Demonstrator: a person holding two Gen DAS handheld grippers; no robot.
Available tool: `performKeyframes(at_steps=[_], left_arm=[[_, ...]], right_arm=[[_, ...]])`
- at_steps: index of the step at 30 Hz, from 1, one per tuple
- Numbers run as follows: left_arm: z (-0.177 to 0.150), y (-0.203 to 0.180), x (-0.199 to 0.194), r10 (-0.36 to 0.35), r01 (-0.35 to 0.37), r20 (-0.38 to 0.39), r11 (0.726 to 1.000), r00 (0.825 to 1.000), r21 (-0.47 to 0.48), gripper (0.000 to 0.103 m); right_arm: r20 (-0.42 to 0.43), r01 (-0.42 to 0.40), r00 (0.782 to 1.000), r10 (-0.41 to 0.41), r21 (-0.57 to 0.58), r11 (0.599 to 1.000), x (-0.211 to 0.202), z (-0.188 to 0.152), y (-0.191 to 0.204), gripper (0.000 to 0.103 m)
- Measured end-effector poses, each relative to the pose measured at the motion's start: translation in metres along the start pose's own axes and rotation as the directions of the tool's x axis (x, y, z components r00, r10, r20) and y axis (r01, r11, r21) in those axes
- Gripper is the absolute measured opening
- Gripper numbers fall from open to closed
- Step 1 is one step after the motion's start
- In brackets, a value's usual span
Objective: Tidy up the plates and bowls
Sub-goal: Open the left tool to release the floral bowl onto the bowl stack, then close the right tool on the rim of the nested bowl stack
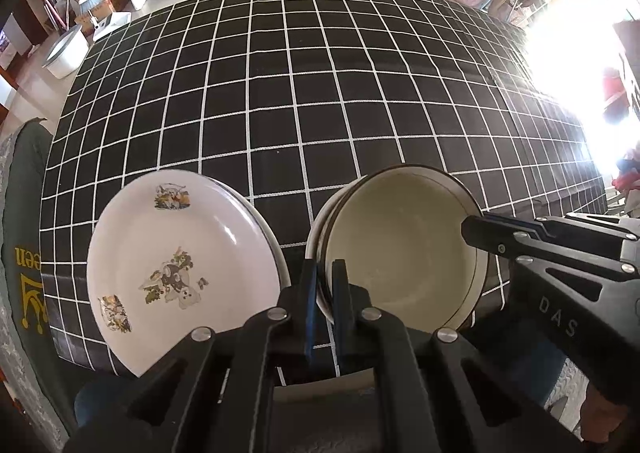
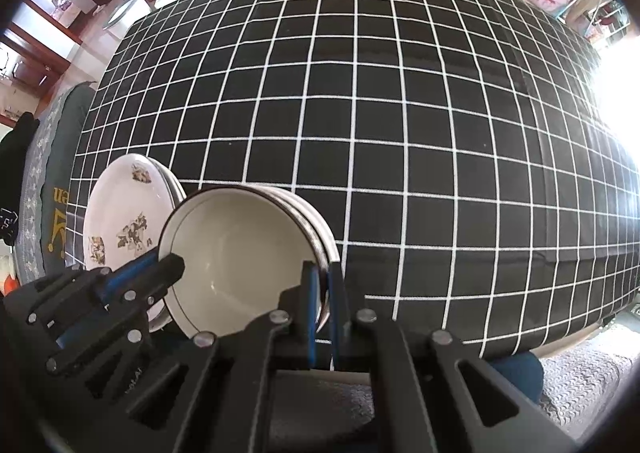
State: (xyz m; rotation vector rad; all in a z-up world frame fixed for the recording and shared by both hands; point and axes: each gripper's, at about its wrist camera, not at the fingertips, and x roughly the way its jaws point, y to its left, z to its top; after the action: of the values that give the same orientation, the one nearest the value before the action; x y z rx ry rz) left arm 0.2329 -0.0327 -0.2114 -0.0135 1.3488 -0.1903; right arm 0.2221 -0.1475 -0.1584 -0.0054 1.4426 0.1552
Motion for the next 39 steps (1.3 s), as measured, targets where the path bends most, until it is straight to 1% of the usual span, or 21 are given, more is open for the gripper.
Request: performKeyframes(at_steps=[3,5,7,8,9,10,11,12,13,16,18,21,23,24,29,31,34,36,39], left_arm=[[0.0,0.004,0.001,-0.019,0.019,0.0,1.0,1.0,-0.011,0.005],[0.0,0.004,0.0,-0.017,0.017,0.006,1.0,1.0,0.0,0.005],[0.001,0.004,-0.004,-0.013,0.012,0.023,1.0,1.0,0.016,0.006],[0.0,0.005,-0.008,-0.016,0.016,0.029,1.0,0.999,0.017,0.011],[0.002,0.006,-0.011,-0.022,0.021,0.037,1.0,0.999,0.016,0.019],[0.003,0.008,-0.014,-0.026,0.025,0.045,1.0,0.999,0.018,0.021],[0.005,0.009,-0.016,-0.025,0.024,0.052,1.0,0.998,0.02,0.024],[0.007,0.01,-0.02,-0.019,0.018,0.059,1.0,0.998,0.02,0.024],[0.011,0.011,-0.023,-0.013,0.012,0.063,1.0,0.998,0.019,0.024],[0.014,0.017,-0.025,-0.026,0.025,0.071,1.0,0.997,0.005,0.024],[0.015,0.021,-0.025,-0.038,0.038,0.071,0.999,0.997,-0.006,0.03],[0.016,0.032,-0.025,-0.089,0.09,0.081,0.996,0.993,-0.012,0.033],[0.013,0.046,-0.02,-0.11,0.112,0.081,0.994,0.991,-0.017,0.036],[0.012,0.051,-0.018,-0.117,0.119,0.082,0.993,0.99,-0.02,0.036],[0.008,0.066,-0.01,-0.125,0.128,0.076,0.991,0.989,-0.027,0.036],[0.002,0.073,-0.006,-0.133,0.135,0.08,0.991,0.988,-0.02,0.041],[-0.009,0.078,-0.007,-0.155,0.156,0.092,0.988,0.984,-0.001,0.042],[-0.021,0.075,-0.009,-0.178,0.178,0.09,0.984,0.98,0.01,0.042],[-0.03,0.073,-0.008,-0.213,0.21,0.085,0.977,0.973,0.042,0.042]], right_arm=[[0.002,0.02,1.0,-0.02,-0.011,1.0,0.0,-0.001,0.004,0.008],[-0.002,0.017,1.0,-0.017,-0.009,1.0,-0.001,-0.001,0.004,0.008],[-0.002,0.011,1.0,-0.011,-0.01,1.0,-0.003,0.0,0.002,0.011],[0.001,0.014,1.0,-0.014,-0.01,1.0,-0.004,0.0,0.001,0.017],[0.012,0.023,1.0,-0.023,-0.01,1.0,-0.007,0.0,0.0,0.026],[0.025,0.025,0.999,-0.025,-0.011,1.0,-0.011,0.0,-0.001,0.04],[0.035,0.022,0.999,-0.022,-0.011,1.0,-0.013,0.0,-0.002,0.048],[0.047,0.017,0.999,-0.017,-0.011,1.0,-0.015,0.0,-0.003,0.061],[0.057,0.012,0.998,-0.012,-0.009,1.0,-0.017,0.0,-0.004,0.067],[0.062,0.002,0.998,-0.002,-0.001,1.0,-0.018,-0.001,-0.008,0.068],[0.065,0.006,0.998,-0.006,0.008,1.0,-0.018,-0.002,-0.01,0.068],[0.085,0.029,0.996,-0.032,0.046,0.999,-0.02,-0.009,-0.016,0.068],[0.091,0.021,0.995,-0.026,0.059,0.998,-0.02,-0.014,-0.018,0.068],[0.09,0.02,0.996,-0.025,0.059,0.998,-0.021,-0.016,-0.018,0.068],[0.108,0.025,0.994,-0.029,0.044,0.999,-0.024,-0.025,-0.014,0.068],[0.133,0.028,0.991,-0.036,0.065,0.997,-0.029,-0.032,-0.013,0.068],[0.167,-0.021,0.986,0.006,0.085,0.996,-0.034,-0.044,-0.014,0.068],[0.172,-0.049,0.985,0.032,0.098,0.994,-0.034,-0.051,-0.014,0.068],[0.171,-0.085,0.983,0.062,0.126,0.988,-0.031,-0.056,-0.015,0.068]])
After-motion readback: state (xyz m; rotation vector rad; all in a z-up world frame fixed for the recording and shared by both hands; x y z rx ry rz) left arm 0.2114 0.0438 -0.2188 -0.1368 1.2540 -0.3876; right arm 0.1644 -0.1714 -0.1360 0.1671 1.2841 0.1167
